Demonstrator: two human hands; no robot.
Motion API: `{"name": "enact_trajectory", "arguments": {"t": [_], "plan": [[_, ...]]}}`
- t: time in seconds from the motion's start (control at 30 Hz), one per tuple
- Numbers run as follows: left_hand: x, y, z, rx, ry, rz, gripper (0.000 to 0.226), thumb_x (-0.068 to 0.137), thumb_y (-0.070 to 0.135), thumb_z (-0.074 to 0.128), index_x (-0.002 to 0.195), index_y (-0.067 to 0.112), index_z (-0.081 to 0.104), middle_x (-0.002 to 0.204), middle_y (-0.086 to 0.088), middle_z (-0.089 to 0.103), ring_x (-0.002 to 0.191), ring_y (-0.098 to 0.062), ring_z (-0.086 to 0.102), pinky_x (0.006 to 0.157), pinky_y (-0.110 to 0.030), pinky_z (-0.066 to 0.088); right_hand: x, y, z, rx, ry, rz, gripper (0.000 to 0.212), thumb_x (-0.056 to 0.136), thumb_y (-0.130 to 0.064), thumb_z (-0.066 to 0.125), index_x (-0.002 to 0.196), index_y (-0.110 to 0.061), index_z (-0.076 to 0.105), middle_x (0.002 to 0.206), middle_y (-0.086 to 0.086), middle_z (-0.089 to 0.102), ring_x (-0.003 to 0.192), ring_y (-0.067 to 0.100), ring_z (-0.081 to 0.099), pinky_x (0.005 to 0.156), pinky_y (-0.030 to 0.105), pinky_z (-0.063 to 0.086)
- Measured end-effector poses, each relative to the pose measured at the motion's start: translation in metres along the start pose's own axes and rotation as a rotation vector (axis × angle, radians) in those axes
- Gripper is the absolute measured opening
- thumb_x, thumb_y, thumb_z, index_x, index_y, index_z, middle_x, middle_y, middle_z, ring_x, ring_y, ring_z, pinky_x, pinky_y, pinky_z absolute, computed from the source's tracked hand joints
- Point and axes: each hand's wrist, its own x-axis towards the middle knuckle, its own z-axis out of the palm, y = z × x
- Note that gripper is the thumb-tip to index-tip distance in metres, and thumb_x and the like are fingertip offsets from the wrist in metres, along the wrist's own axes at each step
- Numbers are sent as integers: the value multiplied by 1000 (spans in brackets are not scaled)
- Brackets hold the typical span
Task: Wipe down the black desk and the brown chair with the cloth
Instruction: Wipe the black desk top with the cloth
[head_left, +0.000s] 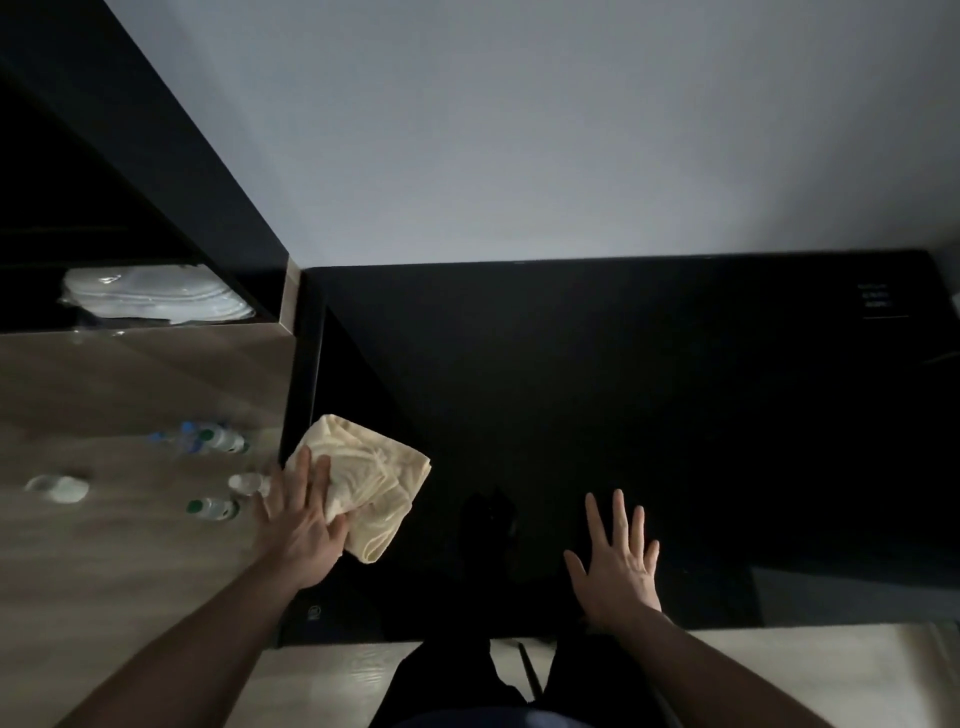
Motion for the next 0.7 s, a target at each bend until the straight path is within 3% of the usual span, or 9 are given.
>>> {"name": "enact_trajectory", "arguments": {"t": [0.1,0.2,0.27,0.4,0.47,0.5,0.53,0.6,0.7], "plan": [[-9,15,-3,-53,9,115,102,91,74,39,169,14,14,175,-6,-19,153,-54,20,113,-74,33,-5,6,-2,32,22,46,88,106,-59,41,165,-35,-20,167,1,-40,157,36,-30,128,61,-2],[-12,26,0,79,-72,236,108,81,64,78,164,50,8,174,-21,-6,150,-66,9,101,-88,30,-9,21,-9,46,52,75,87,106,-57,43,166,-35,-17,169,1,-37,158,36,-27,128,61,-1],[-8,36,0,12,-38,157,123,75,54,90,159,64,0,172,-25,10,154,-62,5,104,-91,21,-11,36,-15,42,68,97,87,106,-57,43,166,-36,-16,170,1,-34,158,36,-26,128,60,-1],[-1,58,7,224,-40,367,137,28,12,109,145,47,48,161,-44,19,149,-70,-1,93,-99,10,-5,63,-29,43,68,123,86,106,-57,43,167,-34,-14,171,2,-31,159,37,-24,128,61,0],[0,79,5,174,-75,371,140,25,9,109,146,45,47,164,-41,12,149,-70,-4,92,-99,9,0,80,-36,33,55,119,87,107,-58,42,165,-35,-18,171,3,-32,159,37,-24,128,62,1],[-1,94,5,93,-88,337,136,38,18,109,152,47,41,169,-34,-2,149,-68,-13,96,-98,6,3,91,-39,18,46,120,89,106,-60,41,163,-35,-22,171,4,-32,158,37,-25,128,62,1],[-3,110,2,-52,-97,233,125,61,37,102,159,51,25,171,-20,-26,148,-63,-27,103,-93,0,6,103,-43,2,39,123,90,106,-62,40,160,-35,-27,171,4,-33,158,38,-25,128,62,2],[-5,152,-8,-418,-139,-74,106,87,83,53,160,53,-17,151,17,-58,144,-47,-46,116,-80,-12,13,129,-53,-24,39,125,92,104,-69,36,158,-35,-31,169,4,-35,158,38,-26,127,63,2],[-2,212,-3,-527,-116,-165,99,84,96,26,154,54,-30,151,29,-53,146,-39,-47,119,-72,-17,22,171,-71,-68,38,85,94,101,-75,31,155,-35,-34,163,1,-43,158,36,-27,127,63,1]]}}
